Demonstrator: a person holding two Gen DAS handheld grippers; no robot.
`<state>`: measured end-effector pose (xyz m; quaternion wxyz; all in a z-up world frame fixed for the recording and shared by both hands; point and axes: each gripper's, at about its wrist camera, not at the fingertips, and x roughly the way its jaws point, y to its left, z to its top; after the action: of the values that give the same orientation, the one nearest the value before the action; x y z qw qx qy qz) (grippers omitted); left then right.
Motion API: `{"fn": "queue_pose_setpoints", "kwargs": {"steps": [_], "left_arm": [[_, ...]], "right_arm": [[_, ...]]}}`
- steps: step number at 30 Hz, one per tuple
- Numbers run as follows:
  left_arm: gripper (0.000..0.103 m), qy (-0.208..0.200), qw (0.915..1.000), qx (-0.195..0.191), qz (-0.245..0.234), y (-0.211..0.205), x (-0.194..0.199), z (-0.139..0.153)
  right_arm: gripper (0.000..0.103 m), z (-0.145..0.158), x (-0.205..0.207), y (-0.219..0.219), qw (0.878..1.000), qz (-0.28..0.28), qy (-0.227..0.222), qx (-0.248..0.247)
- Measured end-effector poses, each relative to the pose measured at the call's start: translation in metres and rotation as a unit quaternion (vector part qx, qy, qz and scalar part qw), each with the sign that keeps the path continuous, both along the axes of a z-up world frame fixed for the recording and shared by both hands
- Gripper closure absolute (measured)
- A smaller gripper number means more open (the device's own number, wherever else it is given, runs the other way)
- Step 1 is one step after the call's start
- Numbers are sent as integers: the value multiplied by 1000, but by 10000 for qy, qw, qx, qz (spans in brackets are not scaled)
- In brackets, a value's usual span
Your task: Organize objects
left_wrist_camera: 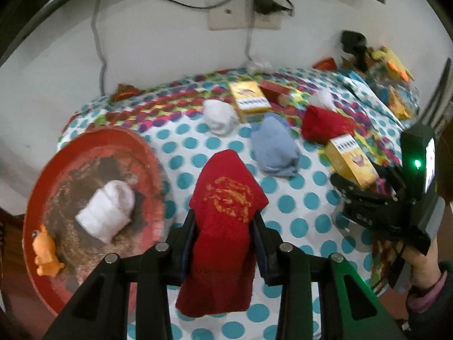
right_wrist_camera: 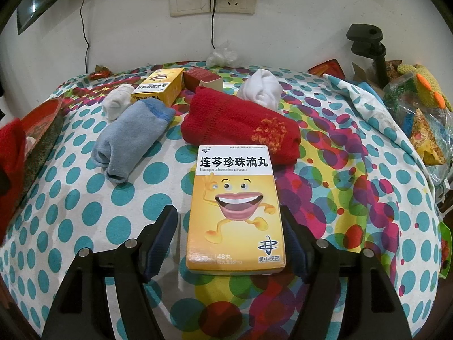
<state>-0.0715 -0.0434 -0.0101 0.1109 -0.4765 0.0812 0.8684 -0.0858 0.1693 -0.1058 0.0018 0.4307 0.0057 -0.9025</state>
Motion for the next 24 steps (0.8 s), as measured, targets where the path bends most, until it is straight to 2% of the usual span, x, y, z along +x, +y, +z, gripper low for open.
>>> {"fn": "queue_pose_setpoints", "kwargs": {"steps": [14,19,24], "left_arm": [[66,1,9959,-17,907,-87,-12,11],[66,59,9909,-231,1322,-121,-14,9],[66,-135,9863,-81,1642,-153,-22,-2]], "right_arm": [[33,0,0,0,10000,0,0,5],[32,0,1,2,10000,-4,0,8],[32,0,1,2,10000,-3,0,6]]}}
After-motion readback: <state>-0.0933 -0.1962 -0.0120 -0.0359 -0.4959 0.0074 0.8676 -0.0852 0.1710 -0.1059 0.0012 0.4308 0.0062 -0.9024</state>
